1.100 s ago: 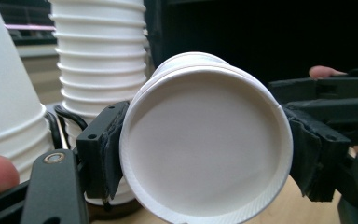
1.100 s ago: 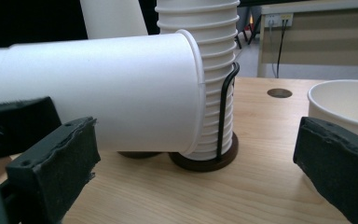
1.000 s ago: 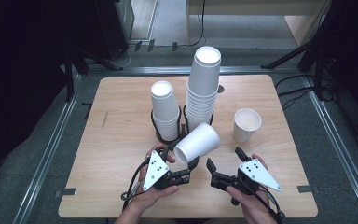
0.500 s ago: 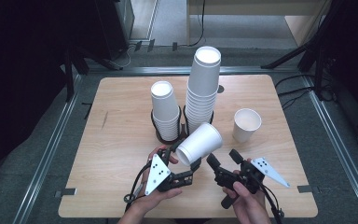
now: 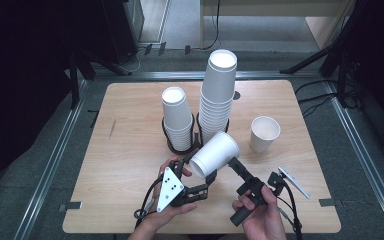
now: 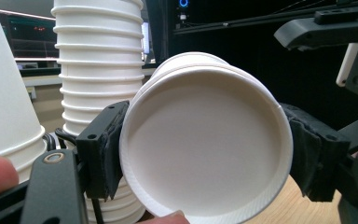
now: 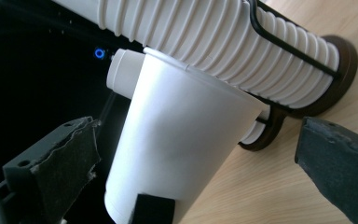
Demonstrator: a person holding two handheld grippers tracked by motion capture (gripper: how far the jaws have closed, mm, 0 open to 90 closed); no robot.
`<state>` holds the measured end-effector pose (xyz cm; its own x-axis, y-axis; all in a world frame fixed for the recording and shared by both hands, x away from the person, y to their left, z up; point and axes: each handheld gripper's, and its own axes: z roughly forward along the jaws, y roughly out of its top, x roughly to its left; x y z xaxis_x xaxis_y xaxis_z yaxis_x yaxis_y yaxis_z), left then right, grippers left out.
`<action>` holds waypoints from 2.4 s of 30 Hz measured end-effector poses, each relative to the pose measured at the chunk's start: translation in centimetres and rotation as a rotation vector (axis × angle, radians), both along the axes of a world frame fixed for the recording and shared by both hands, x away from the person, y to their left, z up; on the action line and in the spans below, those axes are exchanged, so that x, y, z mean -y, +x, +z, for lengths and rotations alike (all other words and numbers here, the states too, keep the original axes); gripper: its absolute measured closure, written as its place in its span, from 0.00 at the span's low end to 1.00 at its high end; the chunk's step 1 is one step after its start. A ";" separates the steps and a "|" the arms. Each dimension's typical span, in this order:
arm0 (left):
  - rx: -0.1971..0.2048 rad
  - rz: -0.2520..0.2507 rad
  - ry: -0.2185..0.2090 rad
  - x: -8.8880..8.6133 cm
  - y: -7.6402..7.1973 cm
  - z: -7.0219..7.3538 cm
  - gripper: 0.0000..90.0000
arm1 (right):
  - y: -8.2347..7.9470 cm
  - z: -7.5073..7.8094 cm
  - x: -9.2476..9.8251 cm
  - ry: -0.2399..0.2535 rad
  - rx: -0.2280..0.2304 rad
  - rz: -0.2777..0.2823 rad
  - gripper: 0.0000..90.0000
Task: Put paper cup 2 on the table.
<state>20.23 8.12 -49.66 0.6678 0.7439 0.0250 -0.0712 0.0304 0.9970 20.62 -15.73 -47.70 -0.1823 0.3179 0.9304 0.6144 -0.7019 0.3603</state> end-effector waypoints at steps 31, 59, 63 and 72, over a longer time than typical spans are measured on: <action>0.024 -0.018 0.023 0.6 -0.6 0.0 0.26 | 2.2 0.0 -3.1 0.228 -0.171 -0.032 0.00; 0.019 -0.041 0.034 0.7 -0.5 -0.2 0.26 | 2.3 -0.9 -3.2 0.285 -0.197 -0.009 0.15; 0.014 -0.043 0.035 0.6 -0.4 -0.2 0.25 | 2.3 -0.9 -3.4 0.286 -0.200 -0.017 0.16; -0.043 -0.042 0.086 0.4 -0.5 0.4 0.22 | 2.3 -0.7 -3.4 0.275 -0.182 -0.049 0.16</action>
